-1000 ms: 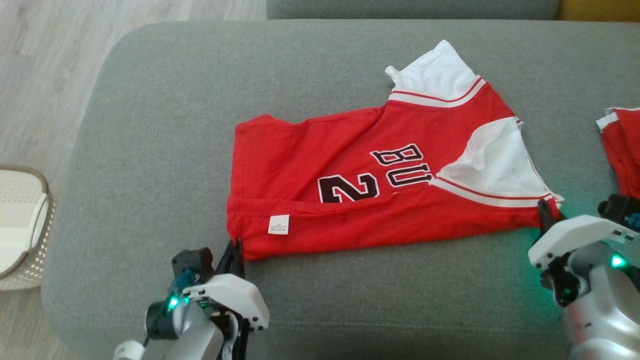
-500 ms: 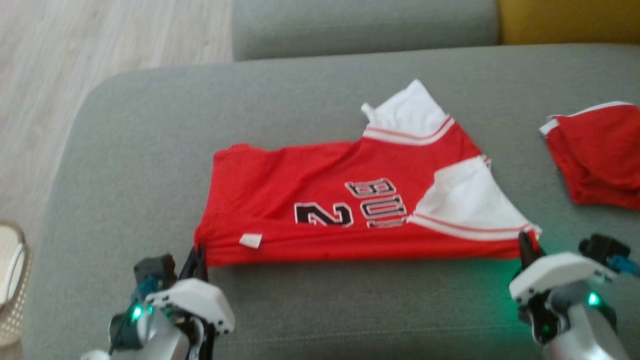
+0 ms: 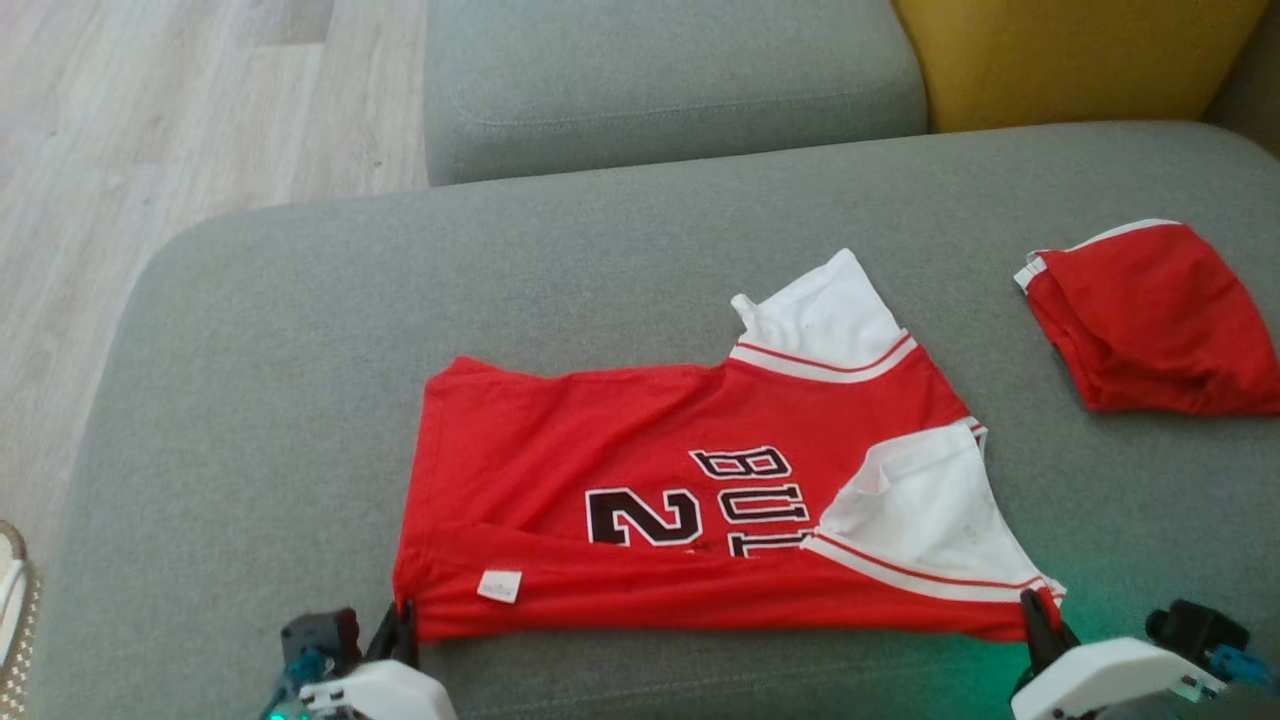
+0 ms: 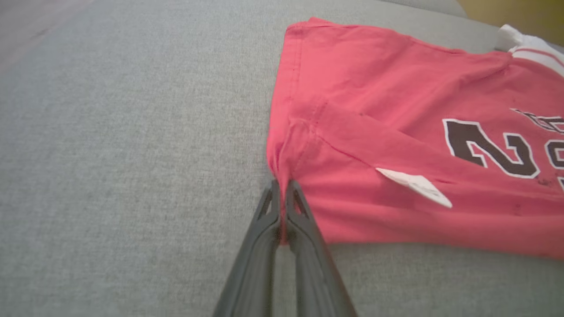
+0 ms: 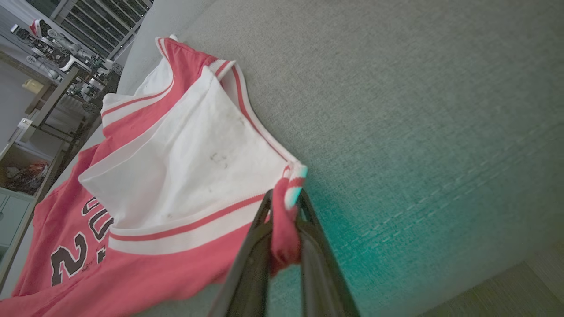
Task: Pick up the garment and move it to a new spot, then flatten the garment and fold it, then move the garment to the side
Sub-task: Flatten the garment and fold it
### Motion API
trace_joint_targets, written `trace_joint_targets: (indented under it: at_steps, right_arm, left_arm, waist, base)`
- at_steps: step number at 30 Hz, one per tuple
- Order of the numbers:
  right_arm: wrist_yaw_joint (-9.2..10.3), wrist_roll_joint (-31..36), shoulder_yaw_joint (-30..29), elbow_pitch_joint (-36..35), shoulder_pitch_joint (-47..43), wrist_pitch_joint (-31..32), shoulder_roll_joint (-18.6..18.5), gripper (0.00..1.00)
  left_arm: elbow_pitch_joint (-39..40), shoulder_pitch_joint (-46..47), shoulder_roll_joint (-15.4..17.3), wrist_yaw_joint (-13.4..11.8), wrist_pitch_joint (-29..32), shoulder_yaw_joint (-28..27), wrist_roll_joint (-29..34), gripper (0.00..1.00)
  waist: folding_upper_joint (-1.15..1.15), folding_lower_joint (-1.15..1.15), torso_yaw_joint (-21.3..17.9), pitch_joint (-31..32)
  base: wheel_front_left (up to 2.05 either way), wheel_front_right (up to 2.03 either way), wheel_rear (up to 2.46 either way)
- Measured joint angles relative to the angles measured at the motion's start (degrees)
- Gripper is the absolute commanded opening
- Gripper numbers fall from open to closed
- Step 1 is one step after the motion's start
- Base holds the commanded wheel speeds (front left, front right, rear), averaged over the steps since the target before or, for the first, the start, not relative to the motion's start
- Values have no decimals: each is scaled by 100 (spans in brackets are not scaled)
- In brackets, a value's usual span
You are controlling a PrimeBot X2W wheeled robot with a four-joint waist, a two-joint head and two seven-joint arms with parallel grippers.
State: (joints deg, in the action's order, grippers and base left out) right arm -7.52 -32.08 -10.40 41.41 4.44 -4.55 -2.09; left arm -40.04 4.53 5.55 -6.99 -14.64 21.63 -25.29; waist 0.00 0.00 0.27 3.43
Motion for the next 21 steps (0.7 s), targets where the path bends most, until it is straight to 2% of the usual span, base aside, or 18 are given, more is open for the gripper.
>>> trace_joint_targets:
  at_steps: [1,2,3,4,8,11,14,16,21]
  right_arm:
    - [0,-18,-4,-20,-35,0,0,0]
    - [0,-22,-15,-21,-44,0,0,0]
    - [0,-20,-19,-29,-43,0,0,25]
    - [0,-31,-20,-46,-40,1,0,100]
    - [1,-85,-16,-266,-38,3,-1,100]
    - [1,57,4,-726,-38,-93,-1,100]
    - [1,281,246,-1497,-38,-156,-10,100]
    - [1,672,461,-2018,-40,-205,-13,100]
    - [1,1282,754,-2971,-120,-404,-203,100]
  left_arm:
    - [-12,-21,-9,0,0,3,2,20]
    - [-19,-32,-16,0,0,3,2,48]
    - [-25,-34,-22,-2,0,-1,11,83]
    - [-40,-34,-23,-4,0,-8,41,100]
    - [-48,-46,-49,-8,0,-73,60,100]
    - [258,-95,-70,-94,0,-307,108,100]
    - [869,-121,-74,-165,0,-614,246,100]
    - [1340,-177,-90,-208,-1,-792,399,100]
    - [2306,-408,-201,-147,0,-1068,787,100]
  waist:
    - [0,0,10,12]
    - [0,0,21,24]
    - [0,0,34,33]
    - [0,0,45,41]
    - [0,0,85,59]
    - [0,0,104,51]
    - [0,0,112,16]
    - [0,0,108,-21]
    - [0,0,156,-89]
  base:
    - [0,0,0]
    - [0,0,0]
    - [0,0,0]
    - [0,0,0]
    - [0,0,0]
    - [0,0,0]
    - [0,0,0]
    - [0,0,0]
    - [0,0,0]
